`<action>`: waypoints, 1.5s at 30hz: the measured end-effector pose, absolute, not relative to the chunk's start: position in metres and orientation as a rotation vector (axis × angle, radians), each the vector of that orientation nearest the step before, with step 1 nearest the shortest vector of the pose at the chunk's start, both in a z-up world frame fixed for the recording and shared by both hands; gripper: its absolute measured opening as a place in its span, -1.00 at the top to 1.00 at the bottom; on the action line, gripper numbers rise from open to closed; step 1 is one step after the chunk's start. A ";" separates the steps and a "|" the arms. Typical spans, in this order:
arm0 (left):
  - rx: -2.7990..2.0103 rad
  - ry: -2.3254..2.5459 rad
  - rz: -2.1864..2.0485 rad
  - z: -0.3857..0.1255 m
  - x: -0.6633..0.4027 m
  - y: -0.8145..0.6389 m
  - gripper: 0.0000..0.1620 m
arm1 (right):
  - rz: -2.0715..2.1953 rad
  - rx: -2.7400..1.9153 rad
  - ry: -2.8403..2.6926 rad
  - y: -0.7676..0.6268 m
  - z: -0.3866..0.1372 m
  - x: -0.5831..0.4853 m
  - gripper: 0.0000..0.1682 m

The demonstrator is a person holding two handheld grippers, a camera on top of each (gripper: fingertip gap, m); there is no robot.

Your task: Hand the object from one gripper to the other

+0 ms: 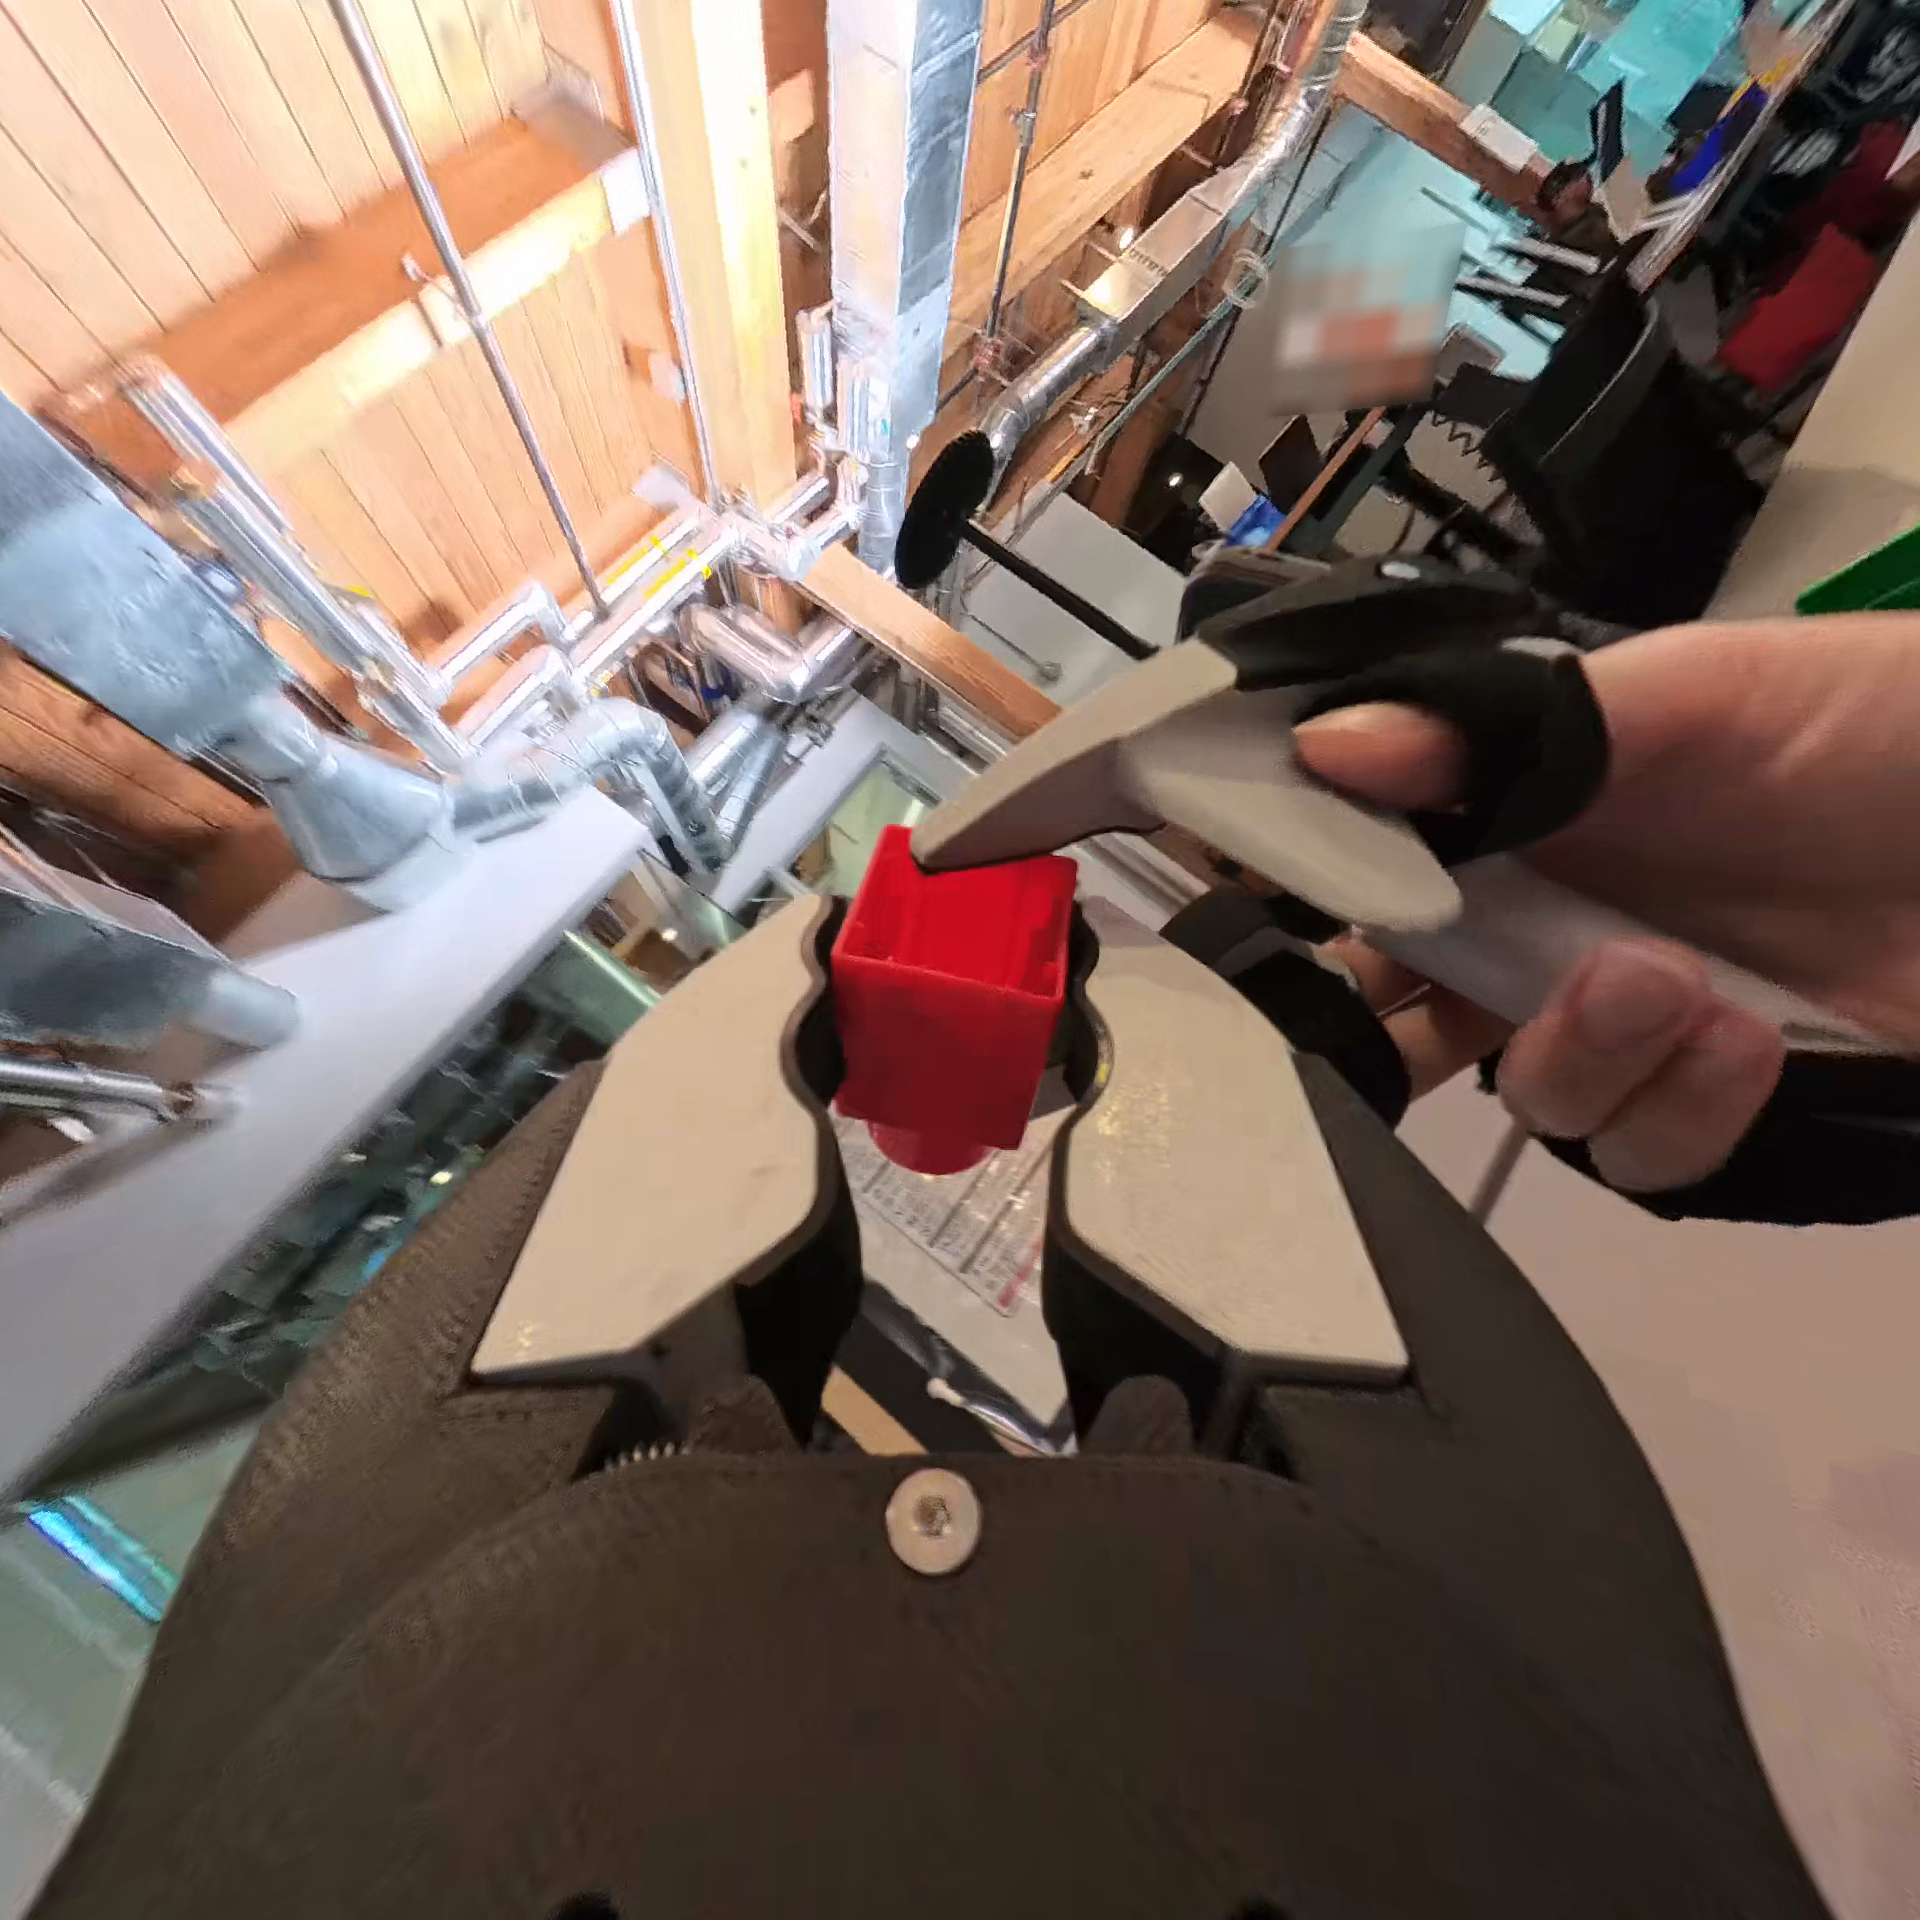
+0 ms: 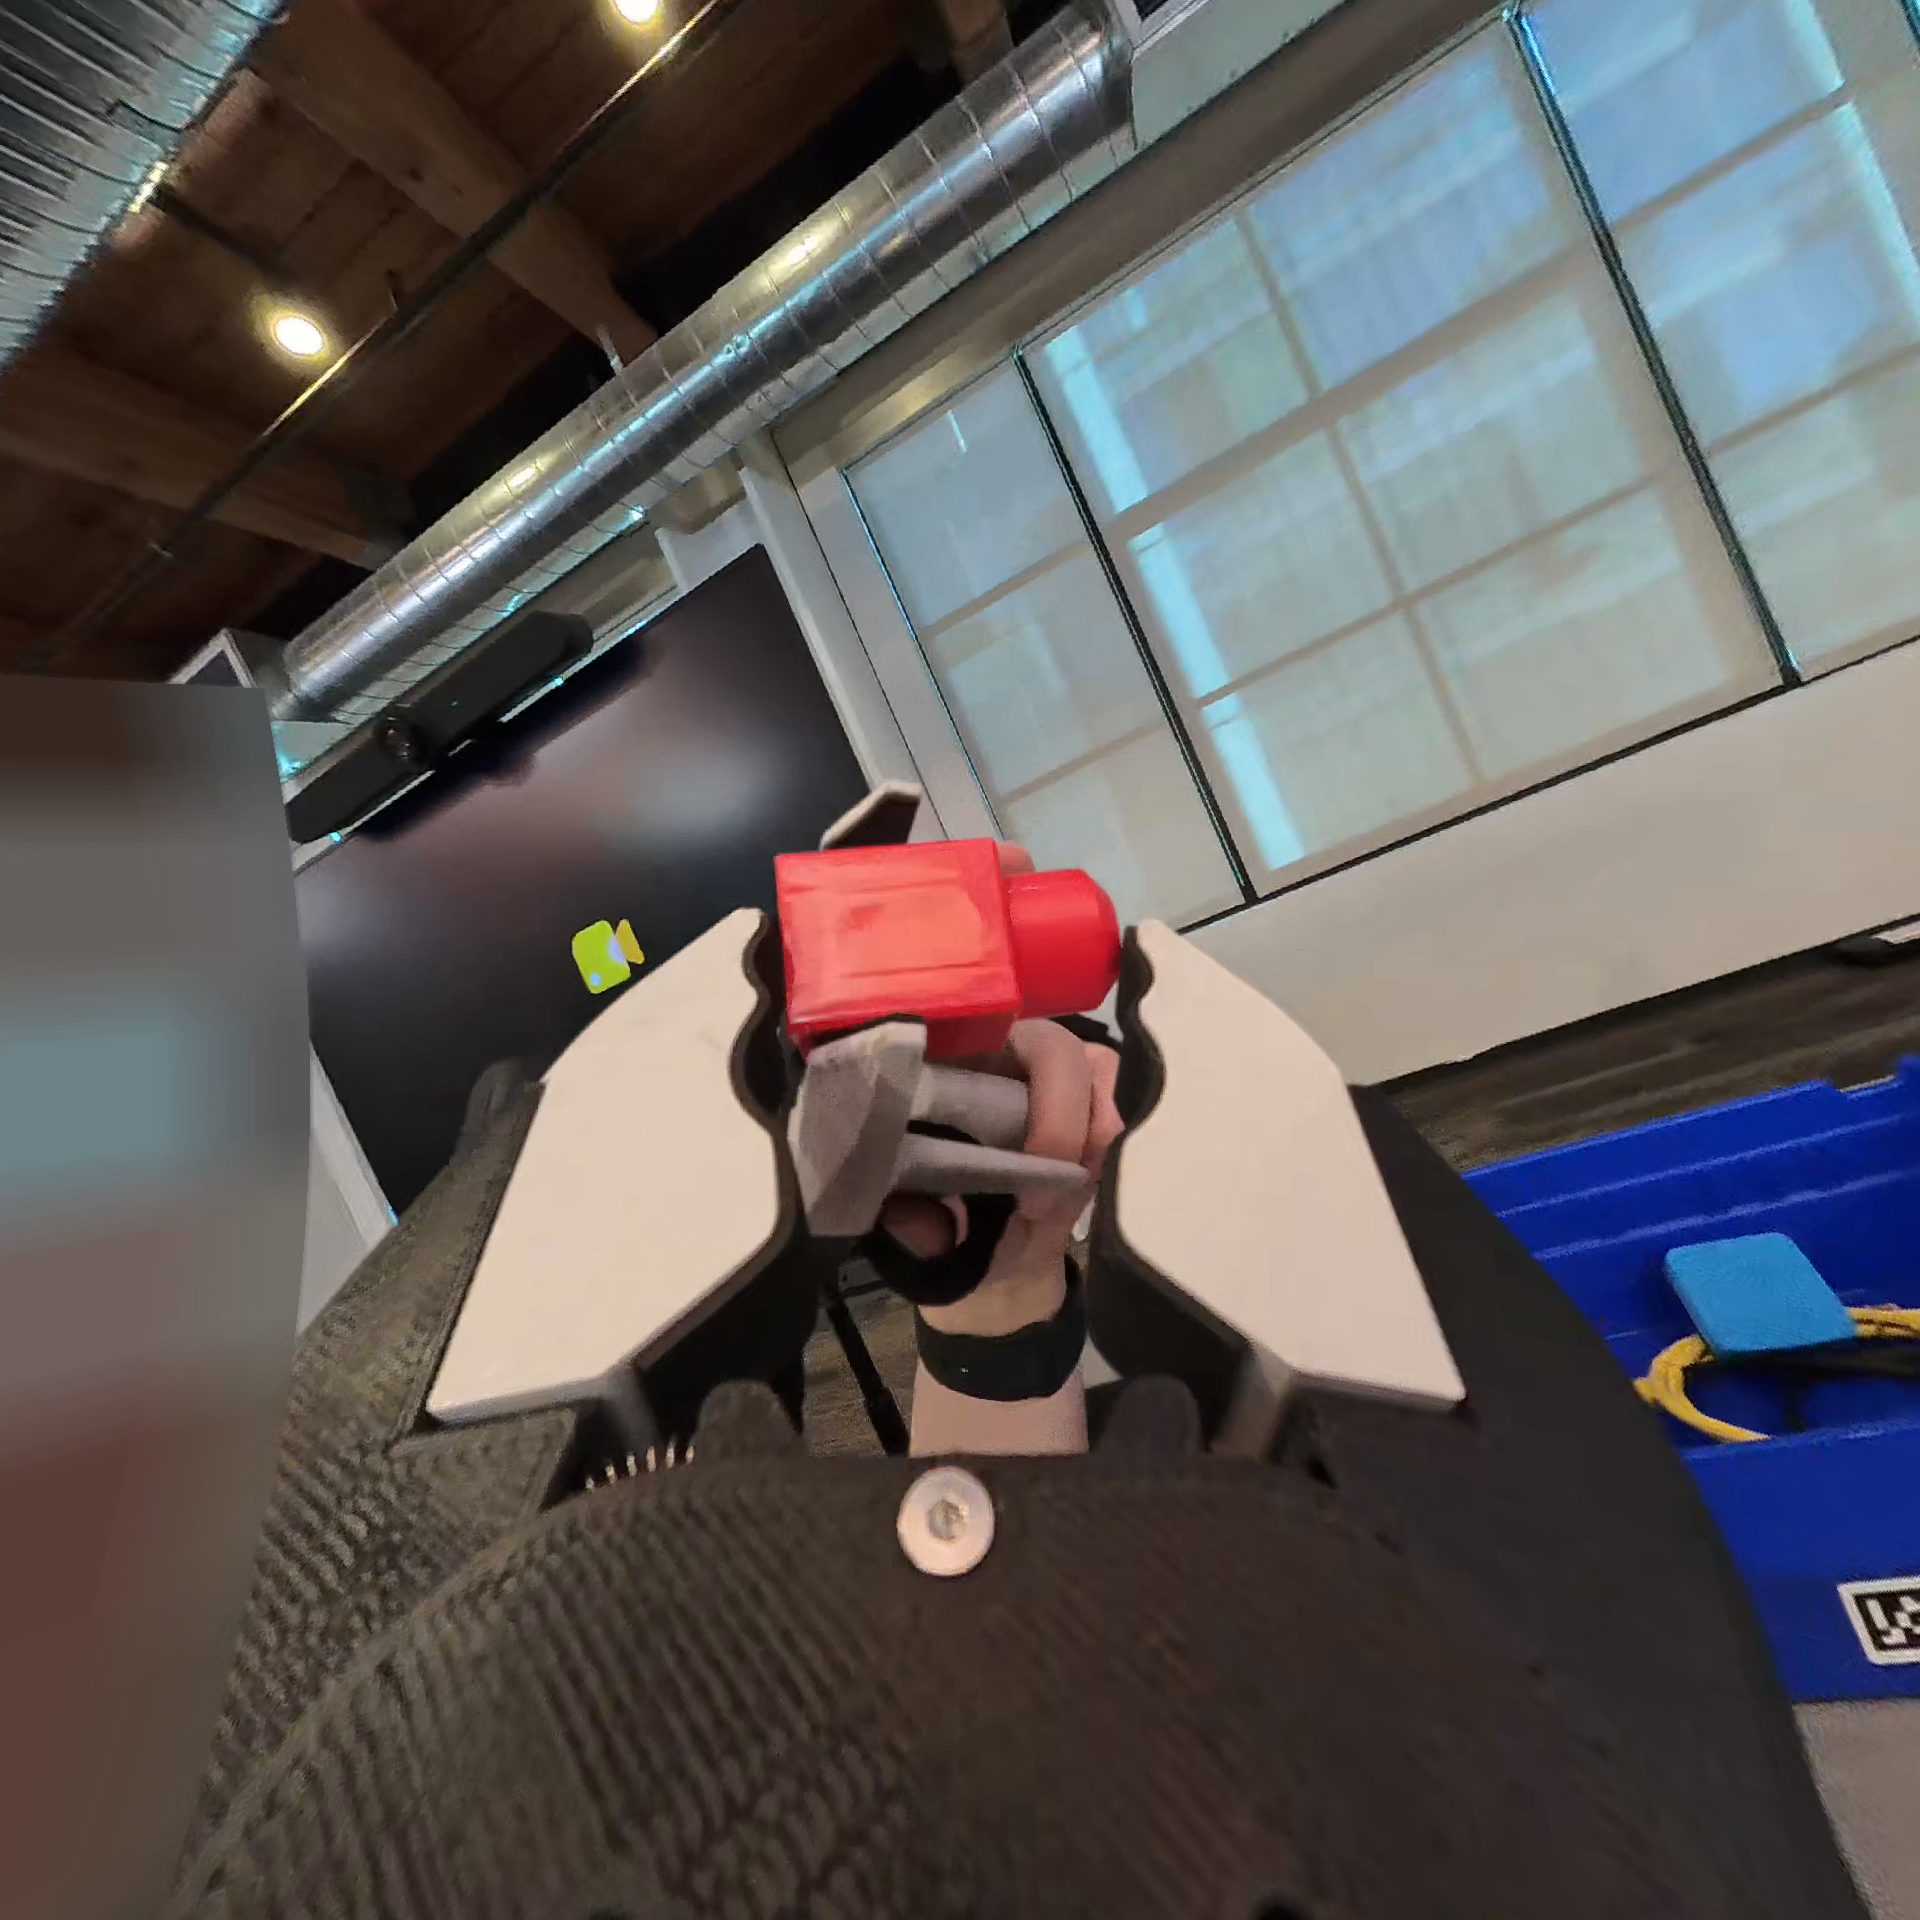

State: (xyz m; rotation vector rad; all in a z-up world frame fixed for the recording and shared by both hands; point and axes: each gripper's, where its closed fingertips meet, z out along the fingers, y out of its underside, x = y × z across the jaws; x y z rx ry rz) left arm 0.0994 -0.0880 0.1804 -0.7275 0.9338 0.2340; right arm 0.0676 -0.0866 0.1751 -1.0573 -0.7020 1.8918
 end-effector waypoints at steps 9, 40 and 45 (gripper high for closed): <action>-0.901 0.640 -0.276 0.215 0.067 -0.086 0.53 | 1.203 -0.779 -0.661 -0.083 0.207 0.113 0.12; -0.892 0.464 -1.551 0.231 0.089 -0.108 0.28 | 0.659 -0.671 -0.761 -0.113 0.212 0.111 0.65; -0.847 0.597 -1.342 0.227 0.095 -0.115 0.28 | 1.769 -0.668 -0.557 -0.112 0.234 0.149 0.66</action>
